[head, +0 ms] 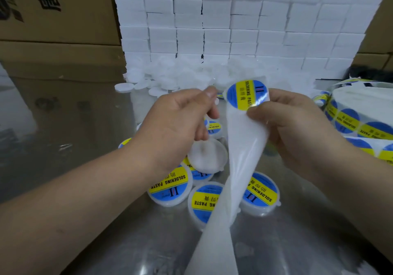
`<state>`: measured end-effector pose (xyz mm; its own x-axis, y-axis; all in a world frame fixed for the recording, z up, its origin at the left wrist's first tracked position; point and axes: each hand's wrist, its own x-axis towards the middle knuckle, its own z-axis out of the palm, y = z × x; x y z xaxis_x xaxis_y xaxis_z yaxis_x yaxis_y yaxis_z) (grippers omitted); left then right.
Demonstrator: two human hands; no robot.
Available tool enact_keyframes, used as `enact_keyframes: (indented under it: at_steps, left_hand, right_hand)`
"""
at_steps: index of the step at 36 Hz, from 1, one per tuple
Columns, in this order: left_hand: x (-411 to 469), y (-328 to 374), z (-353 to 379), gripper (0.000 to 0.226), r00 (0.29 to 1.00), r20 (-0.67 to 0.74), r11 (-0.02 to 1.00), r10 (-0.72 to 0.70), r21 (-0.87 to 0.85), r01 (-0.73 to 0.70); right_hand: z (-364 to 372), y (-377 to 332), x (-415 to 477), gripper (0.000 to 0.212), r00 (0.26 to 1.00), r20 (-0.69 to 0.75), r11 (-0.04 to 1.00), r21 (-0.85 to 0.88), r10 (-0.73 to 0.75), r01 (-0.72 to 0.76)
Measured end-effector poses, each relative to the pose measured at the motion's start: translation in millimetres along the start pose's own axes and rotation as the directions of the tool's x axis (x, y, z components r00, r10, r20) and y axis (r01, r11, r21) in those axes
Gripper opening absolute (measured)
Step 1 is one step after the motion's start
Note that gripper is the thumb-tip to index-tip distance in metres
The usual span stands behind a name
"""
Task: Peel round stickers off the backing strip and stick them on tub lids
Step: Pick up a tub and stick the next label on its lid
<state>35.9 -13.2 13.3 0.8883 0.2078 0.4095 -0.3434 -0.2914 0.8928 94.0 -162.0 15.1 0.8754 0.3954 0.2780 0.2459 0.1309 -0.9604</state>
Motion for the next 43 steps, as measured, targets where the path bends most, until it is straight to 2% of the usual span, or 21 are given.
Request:
enact_keyframes:
  at_steps: [2, 5, 7, 9, 11, 13, 15, 18, 21, 23, 27, 28, 30, 32, 34, 35, 37, 38, 40, 43]
  left_hand:
    - [6.8, 1.5, -3.5, 0.036, 0.996, -0.093, 0.998, 0.005, 0.064, 0.001]
    - [28.4, 2.6, -11.4, 0.026, 0.979, -0.203, 0.99, -0.006, 0.136, 0.034]
    - [48.8, 3.4, -16.4, 0.022, 0.977, -0.213, 0.977, -0.012, 0.205, 0.057]
    - [72.2, 1.5, -18.8, 0.022, 0.988, -0.152, 0.926, 0.001, 0.373, 0.057]
    - [95.9, -6.0, -19.0, 0.023, 0.998, -0.06, 0.789, 0.009, 0.613, 0.03]
    - [118.0, -20.0, -18.0, 0.03, 0.999, 0.018, 0.644, -0.043, 0.765, 0.014]
    - [135.4, -36.7, -13.7, 0.035, 0.988, 0.086, 0.528, -0.131, 0.849, -0.004]
    - [154.3, -57.7, -0.6, 0.04, 0.952, 0.199, 0.336, -0.233, 0.935, -0.113]
    - [165.4, -69.6, 14.3, 0.041, 0.919, 0.247, 0.163, -0.307, 0.965, -0.205]
    - [166.8, -73.6, 24.2, 0.036, 0.921, 0.218, 0.144, -0.322, 0.973, -0.18]
    - [164.9, -74.9, 33.0, 0.012, 0.954, 0.16, 0.198, -0.253, 0.974, -0.111]
    - [164.9, -73.0, 31.6, 0.008, 0.964, 0.151, 0.267, -0.22, 0.96, -0.089]
    - [166.5, -64.8, 28.8, 0.016, 0.976, 0.134, 0.464, -0.173, 0.885, -0.039]
    - [167.8, -51.8, 24.4, 0.015, 0.986, 0.043, 0.686, -0.158, 0.723, 0.078]
    - [164.7, -35.4, 17.4, 0.013, 0.964, -0.073, 0.895, -0.257, 0.357, 0.266]
    - [158.4, -25.0, 10.7, 0.012, 0.939, -0.078, 0.933, -0.336, 0.111, 0.343]
    - [139.6, -4.5, -5.5, 0.007, 0.902, 0.02, 0.858, -0.431, -0.302, 0.416]
    - [129.0, 2.1, -13.9, 0.012, 0.894, 0.047, 0.798, -0.445, -0.432, 0.42]
    - [104.1, 12.1, -26.5, 0.013, 0.884, 0.047, 0.726, -0.465, -0.551, 0.411]
    - [67.5, 16.6, -34.3, 0.021, 0.872, 0.021, 0.717, -0.49, -0.559, 0.417]
  right_hand:
    - [-1.3, -1.4, 1.9, 0.028, 0.993, -0.116, 0.997, 0.078, 0.019, -0.01]
    - [-5.3, -2.3, 5.9, 0.037, 0.972, -0.23, 0.999, 0.048, 0.036, -0.025]
    - [-6.8, -1.6, 7.4, 0.037, 0.968, -0.25, 0.999, 0.002, 0.038, -0.039]
    - [-8.2, 1.6, 8.8, 0.038, 0.964, -0.264, 0.997, -0.07, 0.024, -0.044]
    - [-9.1, 4.7, 9.1, 0.037, 0.963, -0.268, 0.988, -0.146, 0.003, -0.043]
    - [-9.5, 5.9, 9.2, 0.03, 0.971, -0.239, 0.984, -0.177, -0.007, -0.037]
    - [-9.7, 6.3, 9.2, 0.034, 0.976, -0.219, 0.985, -0.17, -0.006, -0.033]
    - [-11.0, 6.6, 8.6, 0.044, 0.979, -0.203, 0.974, -0.227, -0.028, -0.019]
    - [-10.3, 6.7, 7.7, 0.04, 0.983, -0.176, 0.975, -0.222, -0.044, 0.004]
    - [-9.6, 7.4, 7.6, 0.038, 0.985, -0.168, 0.977, -0.211, -0.049, 0.012]
    - [-11.7, 9.5, 9.7, 0.035, 0.981, -0.179, 0.97, -0.24, -0.069, 0.025]
    - [-11.8, 9.7, 9.9, 0.033, 0.98, -0.183, 0.971, -0.236, -0.074, 0.029]
    - [-11.0, 10.3, 9.8, 0.031, 0.98, -0.182, 0.974, -0.221, -0.082, 0.04]
    - [-9.6, 10.9, 10.1, 0.03, 0.98, -0.177, 0.973, -0.224, -0.095, 0.054]
    - [-8.7, 10.6, 10.0, 0.03, 0.979, -0.177, 0.973, -0.221, -0.101, 0.06]
    - [-8.6, 10.1, 9.9, 0.03, 0.979, -0.177, 0.976, -0.209, -0.099, 0.06]
    - [-8.3, 9.5, 9.9, 0.03, 0.983, -0.161, 0.978, -0.203, -0.089, 0.055]
    - [-7.3, 9.0, 9.3, 0.029, 0.986, -0.143, 0.979, -0.199, -0.08, 0.05]
    - [-4.6, 8.0, 6.9, 0.026, 0.993, -0.103, 0.981, -0.187, -0.065, 0.045]
    - [0.4, 6.5, 1.1, 0.024, 0.997, -0.057, 0.989, -0.138, -0.053, 0.045]
